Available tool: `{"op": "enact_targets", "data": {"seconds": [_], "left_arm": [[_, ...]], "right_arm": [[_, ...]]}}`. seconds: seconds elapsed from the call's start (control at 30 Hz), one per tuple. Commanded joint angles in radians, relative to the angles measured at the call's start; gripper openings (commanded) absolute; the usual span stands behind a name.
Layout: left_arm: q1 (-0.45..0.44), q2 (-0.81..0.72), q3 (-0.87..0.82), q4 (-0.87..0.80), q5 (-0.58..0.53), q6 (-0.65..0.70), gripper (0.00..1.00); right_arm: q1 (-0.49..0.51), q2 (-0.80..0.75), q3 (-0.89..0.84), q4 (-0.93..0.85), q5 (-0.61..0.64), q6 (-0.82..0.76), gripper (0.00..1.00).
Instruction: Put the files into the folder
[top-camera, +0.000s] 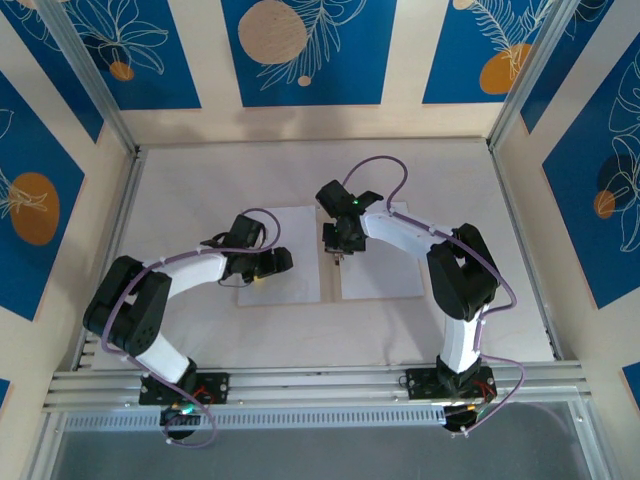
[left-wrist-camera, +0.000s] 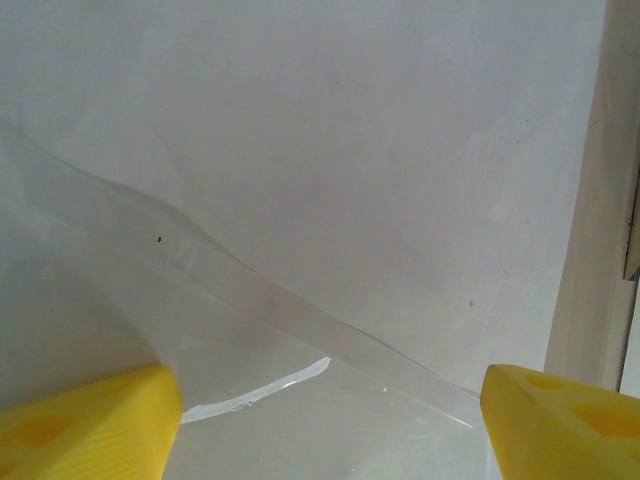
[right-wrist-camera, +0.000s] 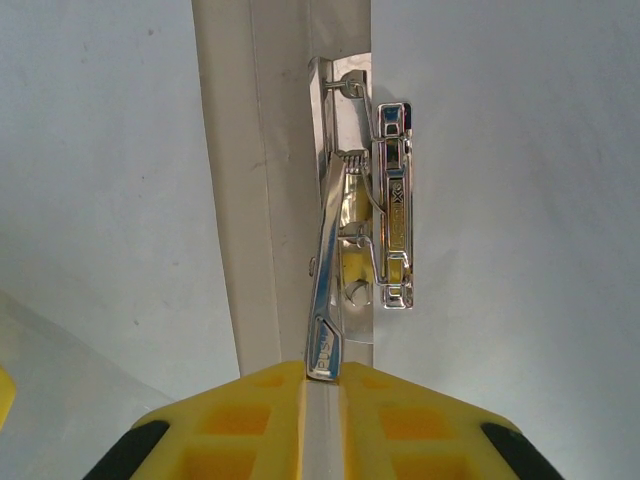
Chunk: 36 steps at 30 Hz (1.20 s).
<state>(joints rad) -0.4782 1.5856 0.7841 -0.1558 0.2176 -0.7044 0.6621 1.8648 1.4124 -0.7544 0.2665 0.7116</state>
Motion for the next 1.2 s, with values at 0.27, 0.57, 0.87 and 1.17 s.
{"op": "enact_targets", "data": {"seconds": [0.27, 0.57, 0.87, 1.17], "left_arm": [[0.007, 0.028, -0.013, -0.065, 0.029, 0.014, 0.80], [0.009, 0.026, -0.011, -0.070, 0.032, 0.020, 0.80], [0.011, 0.025, -0.010, -0.075, 0.037, 0.026, 0.80], [0.017, 0.020, -0.003, -0.087, 0.038, 0.035, 0.80]], "right_arm": [[0.012, 0.036, 0.025, -0.051, 0.046, -0.013, 0.16], [0.019, 0.054, 0.031, -0.063, 0.056, -0.017, 0.15], [0.020, 0.056, 0.043, -0.081, 0.068, -0.023, 0.16], [0.019, 0.057, 0.046, -0.099, 0.092, -0.031, 0.16]]}}
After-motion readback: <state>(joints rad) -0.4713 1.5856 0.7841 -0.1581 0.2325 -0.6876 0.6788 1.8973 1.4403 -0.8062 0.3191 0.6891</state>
